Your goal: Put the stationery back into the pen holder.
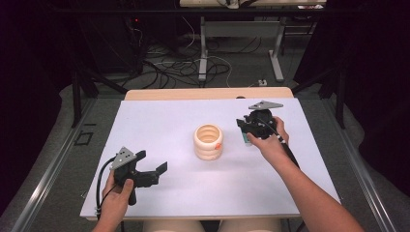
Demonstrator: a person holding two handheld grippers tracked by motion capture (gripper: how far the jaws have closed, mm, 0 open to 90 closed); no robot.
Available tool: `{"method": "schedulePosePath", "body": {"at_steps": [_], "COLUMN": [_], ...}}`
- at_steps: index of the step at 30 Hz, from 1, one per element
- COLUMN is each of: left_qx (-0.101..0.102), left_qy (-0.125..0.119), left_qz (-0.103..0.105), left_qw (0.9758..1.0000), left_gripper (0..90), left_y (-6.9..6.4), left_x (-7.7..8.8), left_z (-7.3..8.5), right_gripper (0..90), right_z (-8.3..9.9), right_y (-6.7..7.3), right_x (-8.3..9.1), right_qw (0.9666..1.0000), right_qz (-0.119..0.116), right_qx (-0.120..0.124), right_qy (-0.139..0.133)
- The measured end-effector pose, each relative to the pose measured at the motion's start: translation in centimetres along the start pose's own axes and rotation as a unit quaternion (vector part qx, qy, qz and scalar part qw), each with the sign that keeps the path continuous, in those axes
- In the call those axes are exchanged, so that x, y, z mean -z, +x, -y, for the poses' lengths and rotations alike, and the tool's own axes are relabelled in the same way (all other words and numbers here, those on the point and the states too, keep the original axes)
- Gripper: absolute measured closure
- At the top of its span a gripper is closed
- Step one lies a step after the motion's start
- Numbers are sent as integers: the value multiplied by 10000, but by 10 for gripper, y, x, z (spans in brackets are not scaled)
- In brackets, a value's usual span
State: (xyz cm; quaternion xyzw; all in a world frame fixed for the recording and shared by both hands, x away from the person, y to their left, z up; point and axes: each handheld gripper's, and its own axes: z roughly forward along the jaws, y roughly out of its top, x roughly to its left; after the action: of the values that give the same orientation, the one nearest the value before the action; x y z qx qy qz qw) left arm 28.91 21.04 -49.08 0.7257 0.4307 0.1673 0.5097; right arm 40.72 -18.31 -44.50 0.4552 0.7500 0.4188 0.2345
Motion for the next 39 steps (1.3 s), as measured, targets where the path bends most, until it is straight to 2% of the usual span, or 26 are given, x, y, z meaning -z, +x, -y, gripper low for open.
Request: {"method": "schedulePosePath", "body": {"at_steps": [14, 32, 39], "left_qx": [12, 36, 11], "left_qy": [-14, -61, -59], "left_qz": [-10, -9, -7], "left_qw": [10000, 10000, 10000], "left_gripper": [35, 35, 35], "left_y": [0, 0, 1], "left_x": [0, 1, 2], "left_z": [0, 0, 0], "right_gripper": [651, 651, 651], "right_z": [-17, -34, -40], "right_y": [11, 30, 40], "right_x": [6, 6, 3], "right_qw": [9991, 9979, 9976], "right_qz": [-102, -267, -344], "right_qx": [12, 64, 164], "right_qy": [-401, -578, -580]}}
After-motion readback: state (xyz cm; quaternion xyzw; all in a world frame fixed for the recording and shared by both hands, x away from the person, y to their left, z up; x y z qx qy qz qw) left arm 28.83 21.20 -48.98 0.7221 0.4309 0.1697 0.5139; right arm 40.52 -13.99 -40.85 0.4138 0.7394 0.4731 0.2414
